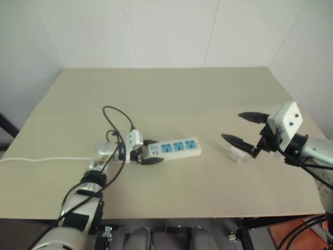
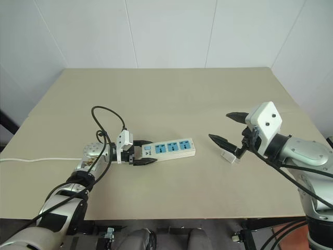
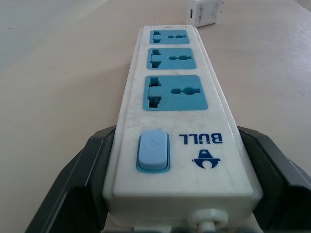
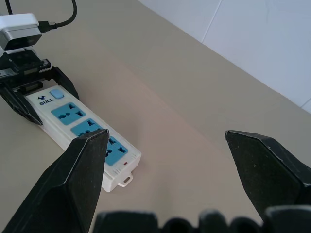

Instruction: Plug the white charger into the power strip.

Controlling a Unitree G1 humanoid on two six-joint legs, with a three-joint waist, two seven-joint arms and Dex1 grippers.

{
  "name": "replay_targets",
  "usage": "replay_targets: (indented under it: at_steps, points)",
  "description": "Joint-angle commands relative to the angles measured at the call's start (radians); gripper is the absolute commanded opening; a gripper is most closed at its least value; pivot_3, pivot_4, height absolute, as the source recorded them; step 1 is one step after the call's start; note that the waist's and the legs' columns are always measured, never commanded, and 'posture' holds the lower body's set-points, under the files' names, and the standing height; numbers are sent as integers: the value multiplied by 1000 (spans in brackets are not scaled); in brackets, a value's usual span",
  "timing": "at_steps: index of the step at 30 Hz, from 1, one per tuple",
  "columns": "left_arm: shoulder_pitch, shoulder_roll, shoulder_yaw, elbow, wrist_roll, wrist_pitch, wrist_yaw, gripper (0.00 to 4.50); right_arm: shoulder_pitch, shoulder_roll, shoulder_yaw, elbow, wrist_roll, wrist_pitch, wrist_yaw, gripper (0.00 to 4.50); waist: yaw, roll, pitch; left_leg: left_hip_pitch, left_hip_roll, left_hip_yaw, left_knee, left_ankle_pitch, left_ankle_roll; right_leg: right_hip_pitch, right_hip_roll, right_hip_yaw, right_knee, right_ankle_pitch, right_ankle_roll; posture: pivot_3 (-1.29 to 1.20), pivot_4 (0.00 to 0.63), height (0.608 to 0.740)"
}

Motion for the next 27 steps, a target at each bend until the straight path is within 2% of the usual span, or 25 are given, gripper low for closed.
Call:
replay_targets:
  at_steps: [1, 6, 9, 12, 16, 18, 20, 22, 24, 27]
  points:
    - [23, 6, -14, 38, 28, 3, -23, 3292, -22, -19, -12, -28, 15, 5, 3, 4500, 0, 0, 0, 0, 0, 0, 0, 0, 0, 0, 0, 0, 0, 0, 0, 0, 150, 740]
    - [15, -6, -13, 22, 19, 6, -40, 3292, -26, -35, -15, -14, 17, 5, 17, 4500, 0, 0, 0, 0, 0, 0, 0, 0, 0, 0, 0, 0, 0, 0, 0, 0, 150, 740]
    - [18, -25, -18, -48, -15, 39, -102, 3292, -62, -72, -14, 37, 29, 56, 36, 4500, 2, 0, 0, -1, 0, 0, 0, 0, 0, 0, 0, 0, 0, 0, 0, 0, 150, 740]
    - [40, -39, -30, -122, -30, 66, -134, 3292, -180, -160, 41, 116, 60, 269, 43, 4500, 6, 1, 0, -1, 0, 0, 0, 0, 0, 0, 0, -1, -1, 0, 0, 0, 150, 740]
    - [76, -39, -45, -188, -18, 93, -139, 3292, -446, -218, 204, 230, 70, 617, 10, 4500, 4, 2, 0, -3, 0, 0, 1, 0, 0, -2, -2, 1, -2, 1, 0, 0, 150, 740]
    - [95, -30, -63, -218, -6, 103, -150, 3292, -615, -208, 335, 301, 60, 804, 11, 4500, 3, 3, 0, -4, 1, -1, 0, 0, 0, -2, -1, -1, -3, 1, 0, 0, 150, 740]
    - [105, -24, -79, -240, 3, 109, -151, 3292, -736, -203, 458, 351, 42, 905, 27, 4500, 3, 3, -1, -6, 1, -1, -1, 0, 0, -5, -1, 0, -3, 1, 0, 0, 150, 740]
    - [108, -20, -92, -251, 12, 110, -148, 3292, -821, -204, 582, 409, 27, 962, 58, 4500, 5, 3, -1, -12, 1, -1, 0, 0, 0, -12, -1, 0, -2, 1, -1, 0, 150, 740]
    - [110, -17, -103, -258, 15, 110, -149, 3292, -864, -215, 697, 447, -5, 950, 95, 4500, 9, 3, -1, -18, 0, -1, 1, 0, 0, -17, -1, 0, -1, 1, -1, 0, 150, 740]
    - [110, -16, -116, -263, 21, 113, -144, 3292, -905, -205, 844, 538, -65, 902, 150, 4500, 9, 3, -1, -19, -1, -1, 2, 0, 0, -17, -2, 0, -1, 1, 0, 0, 150, 740]
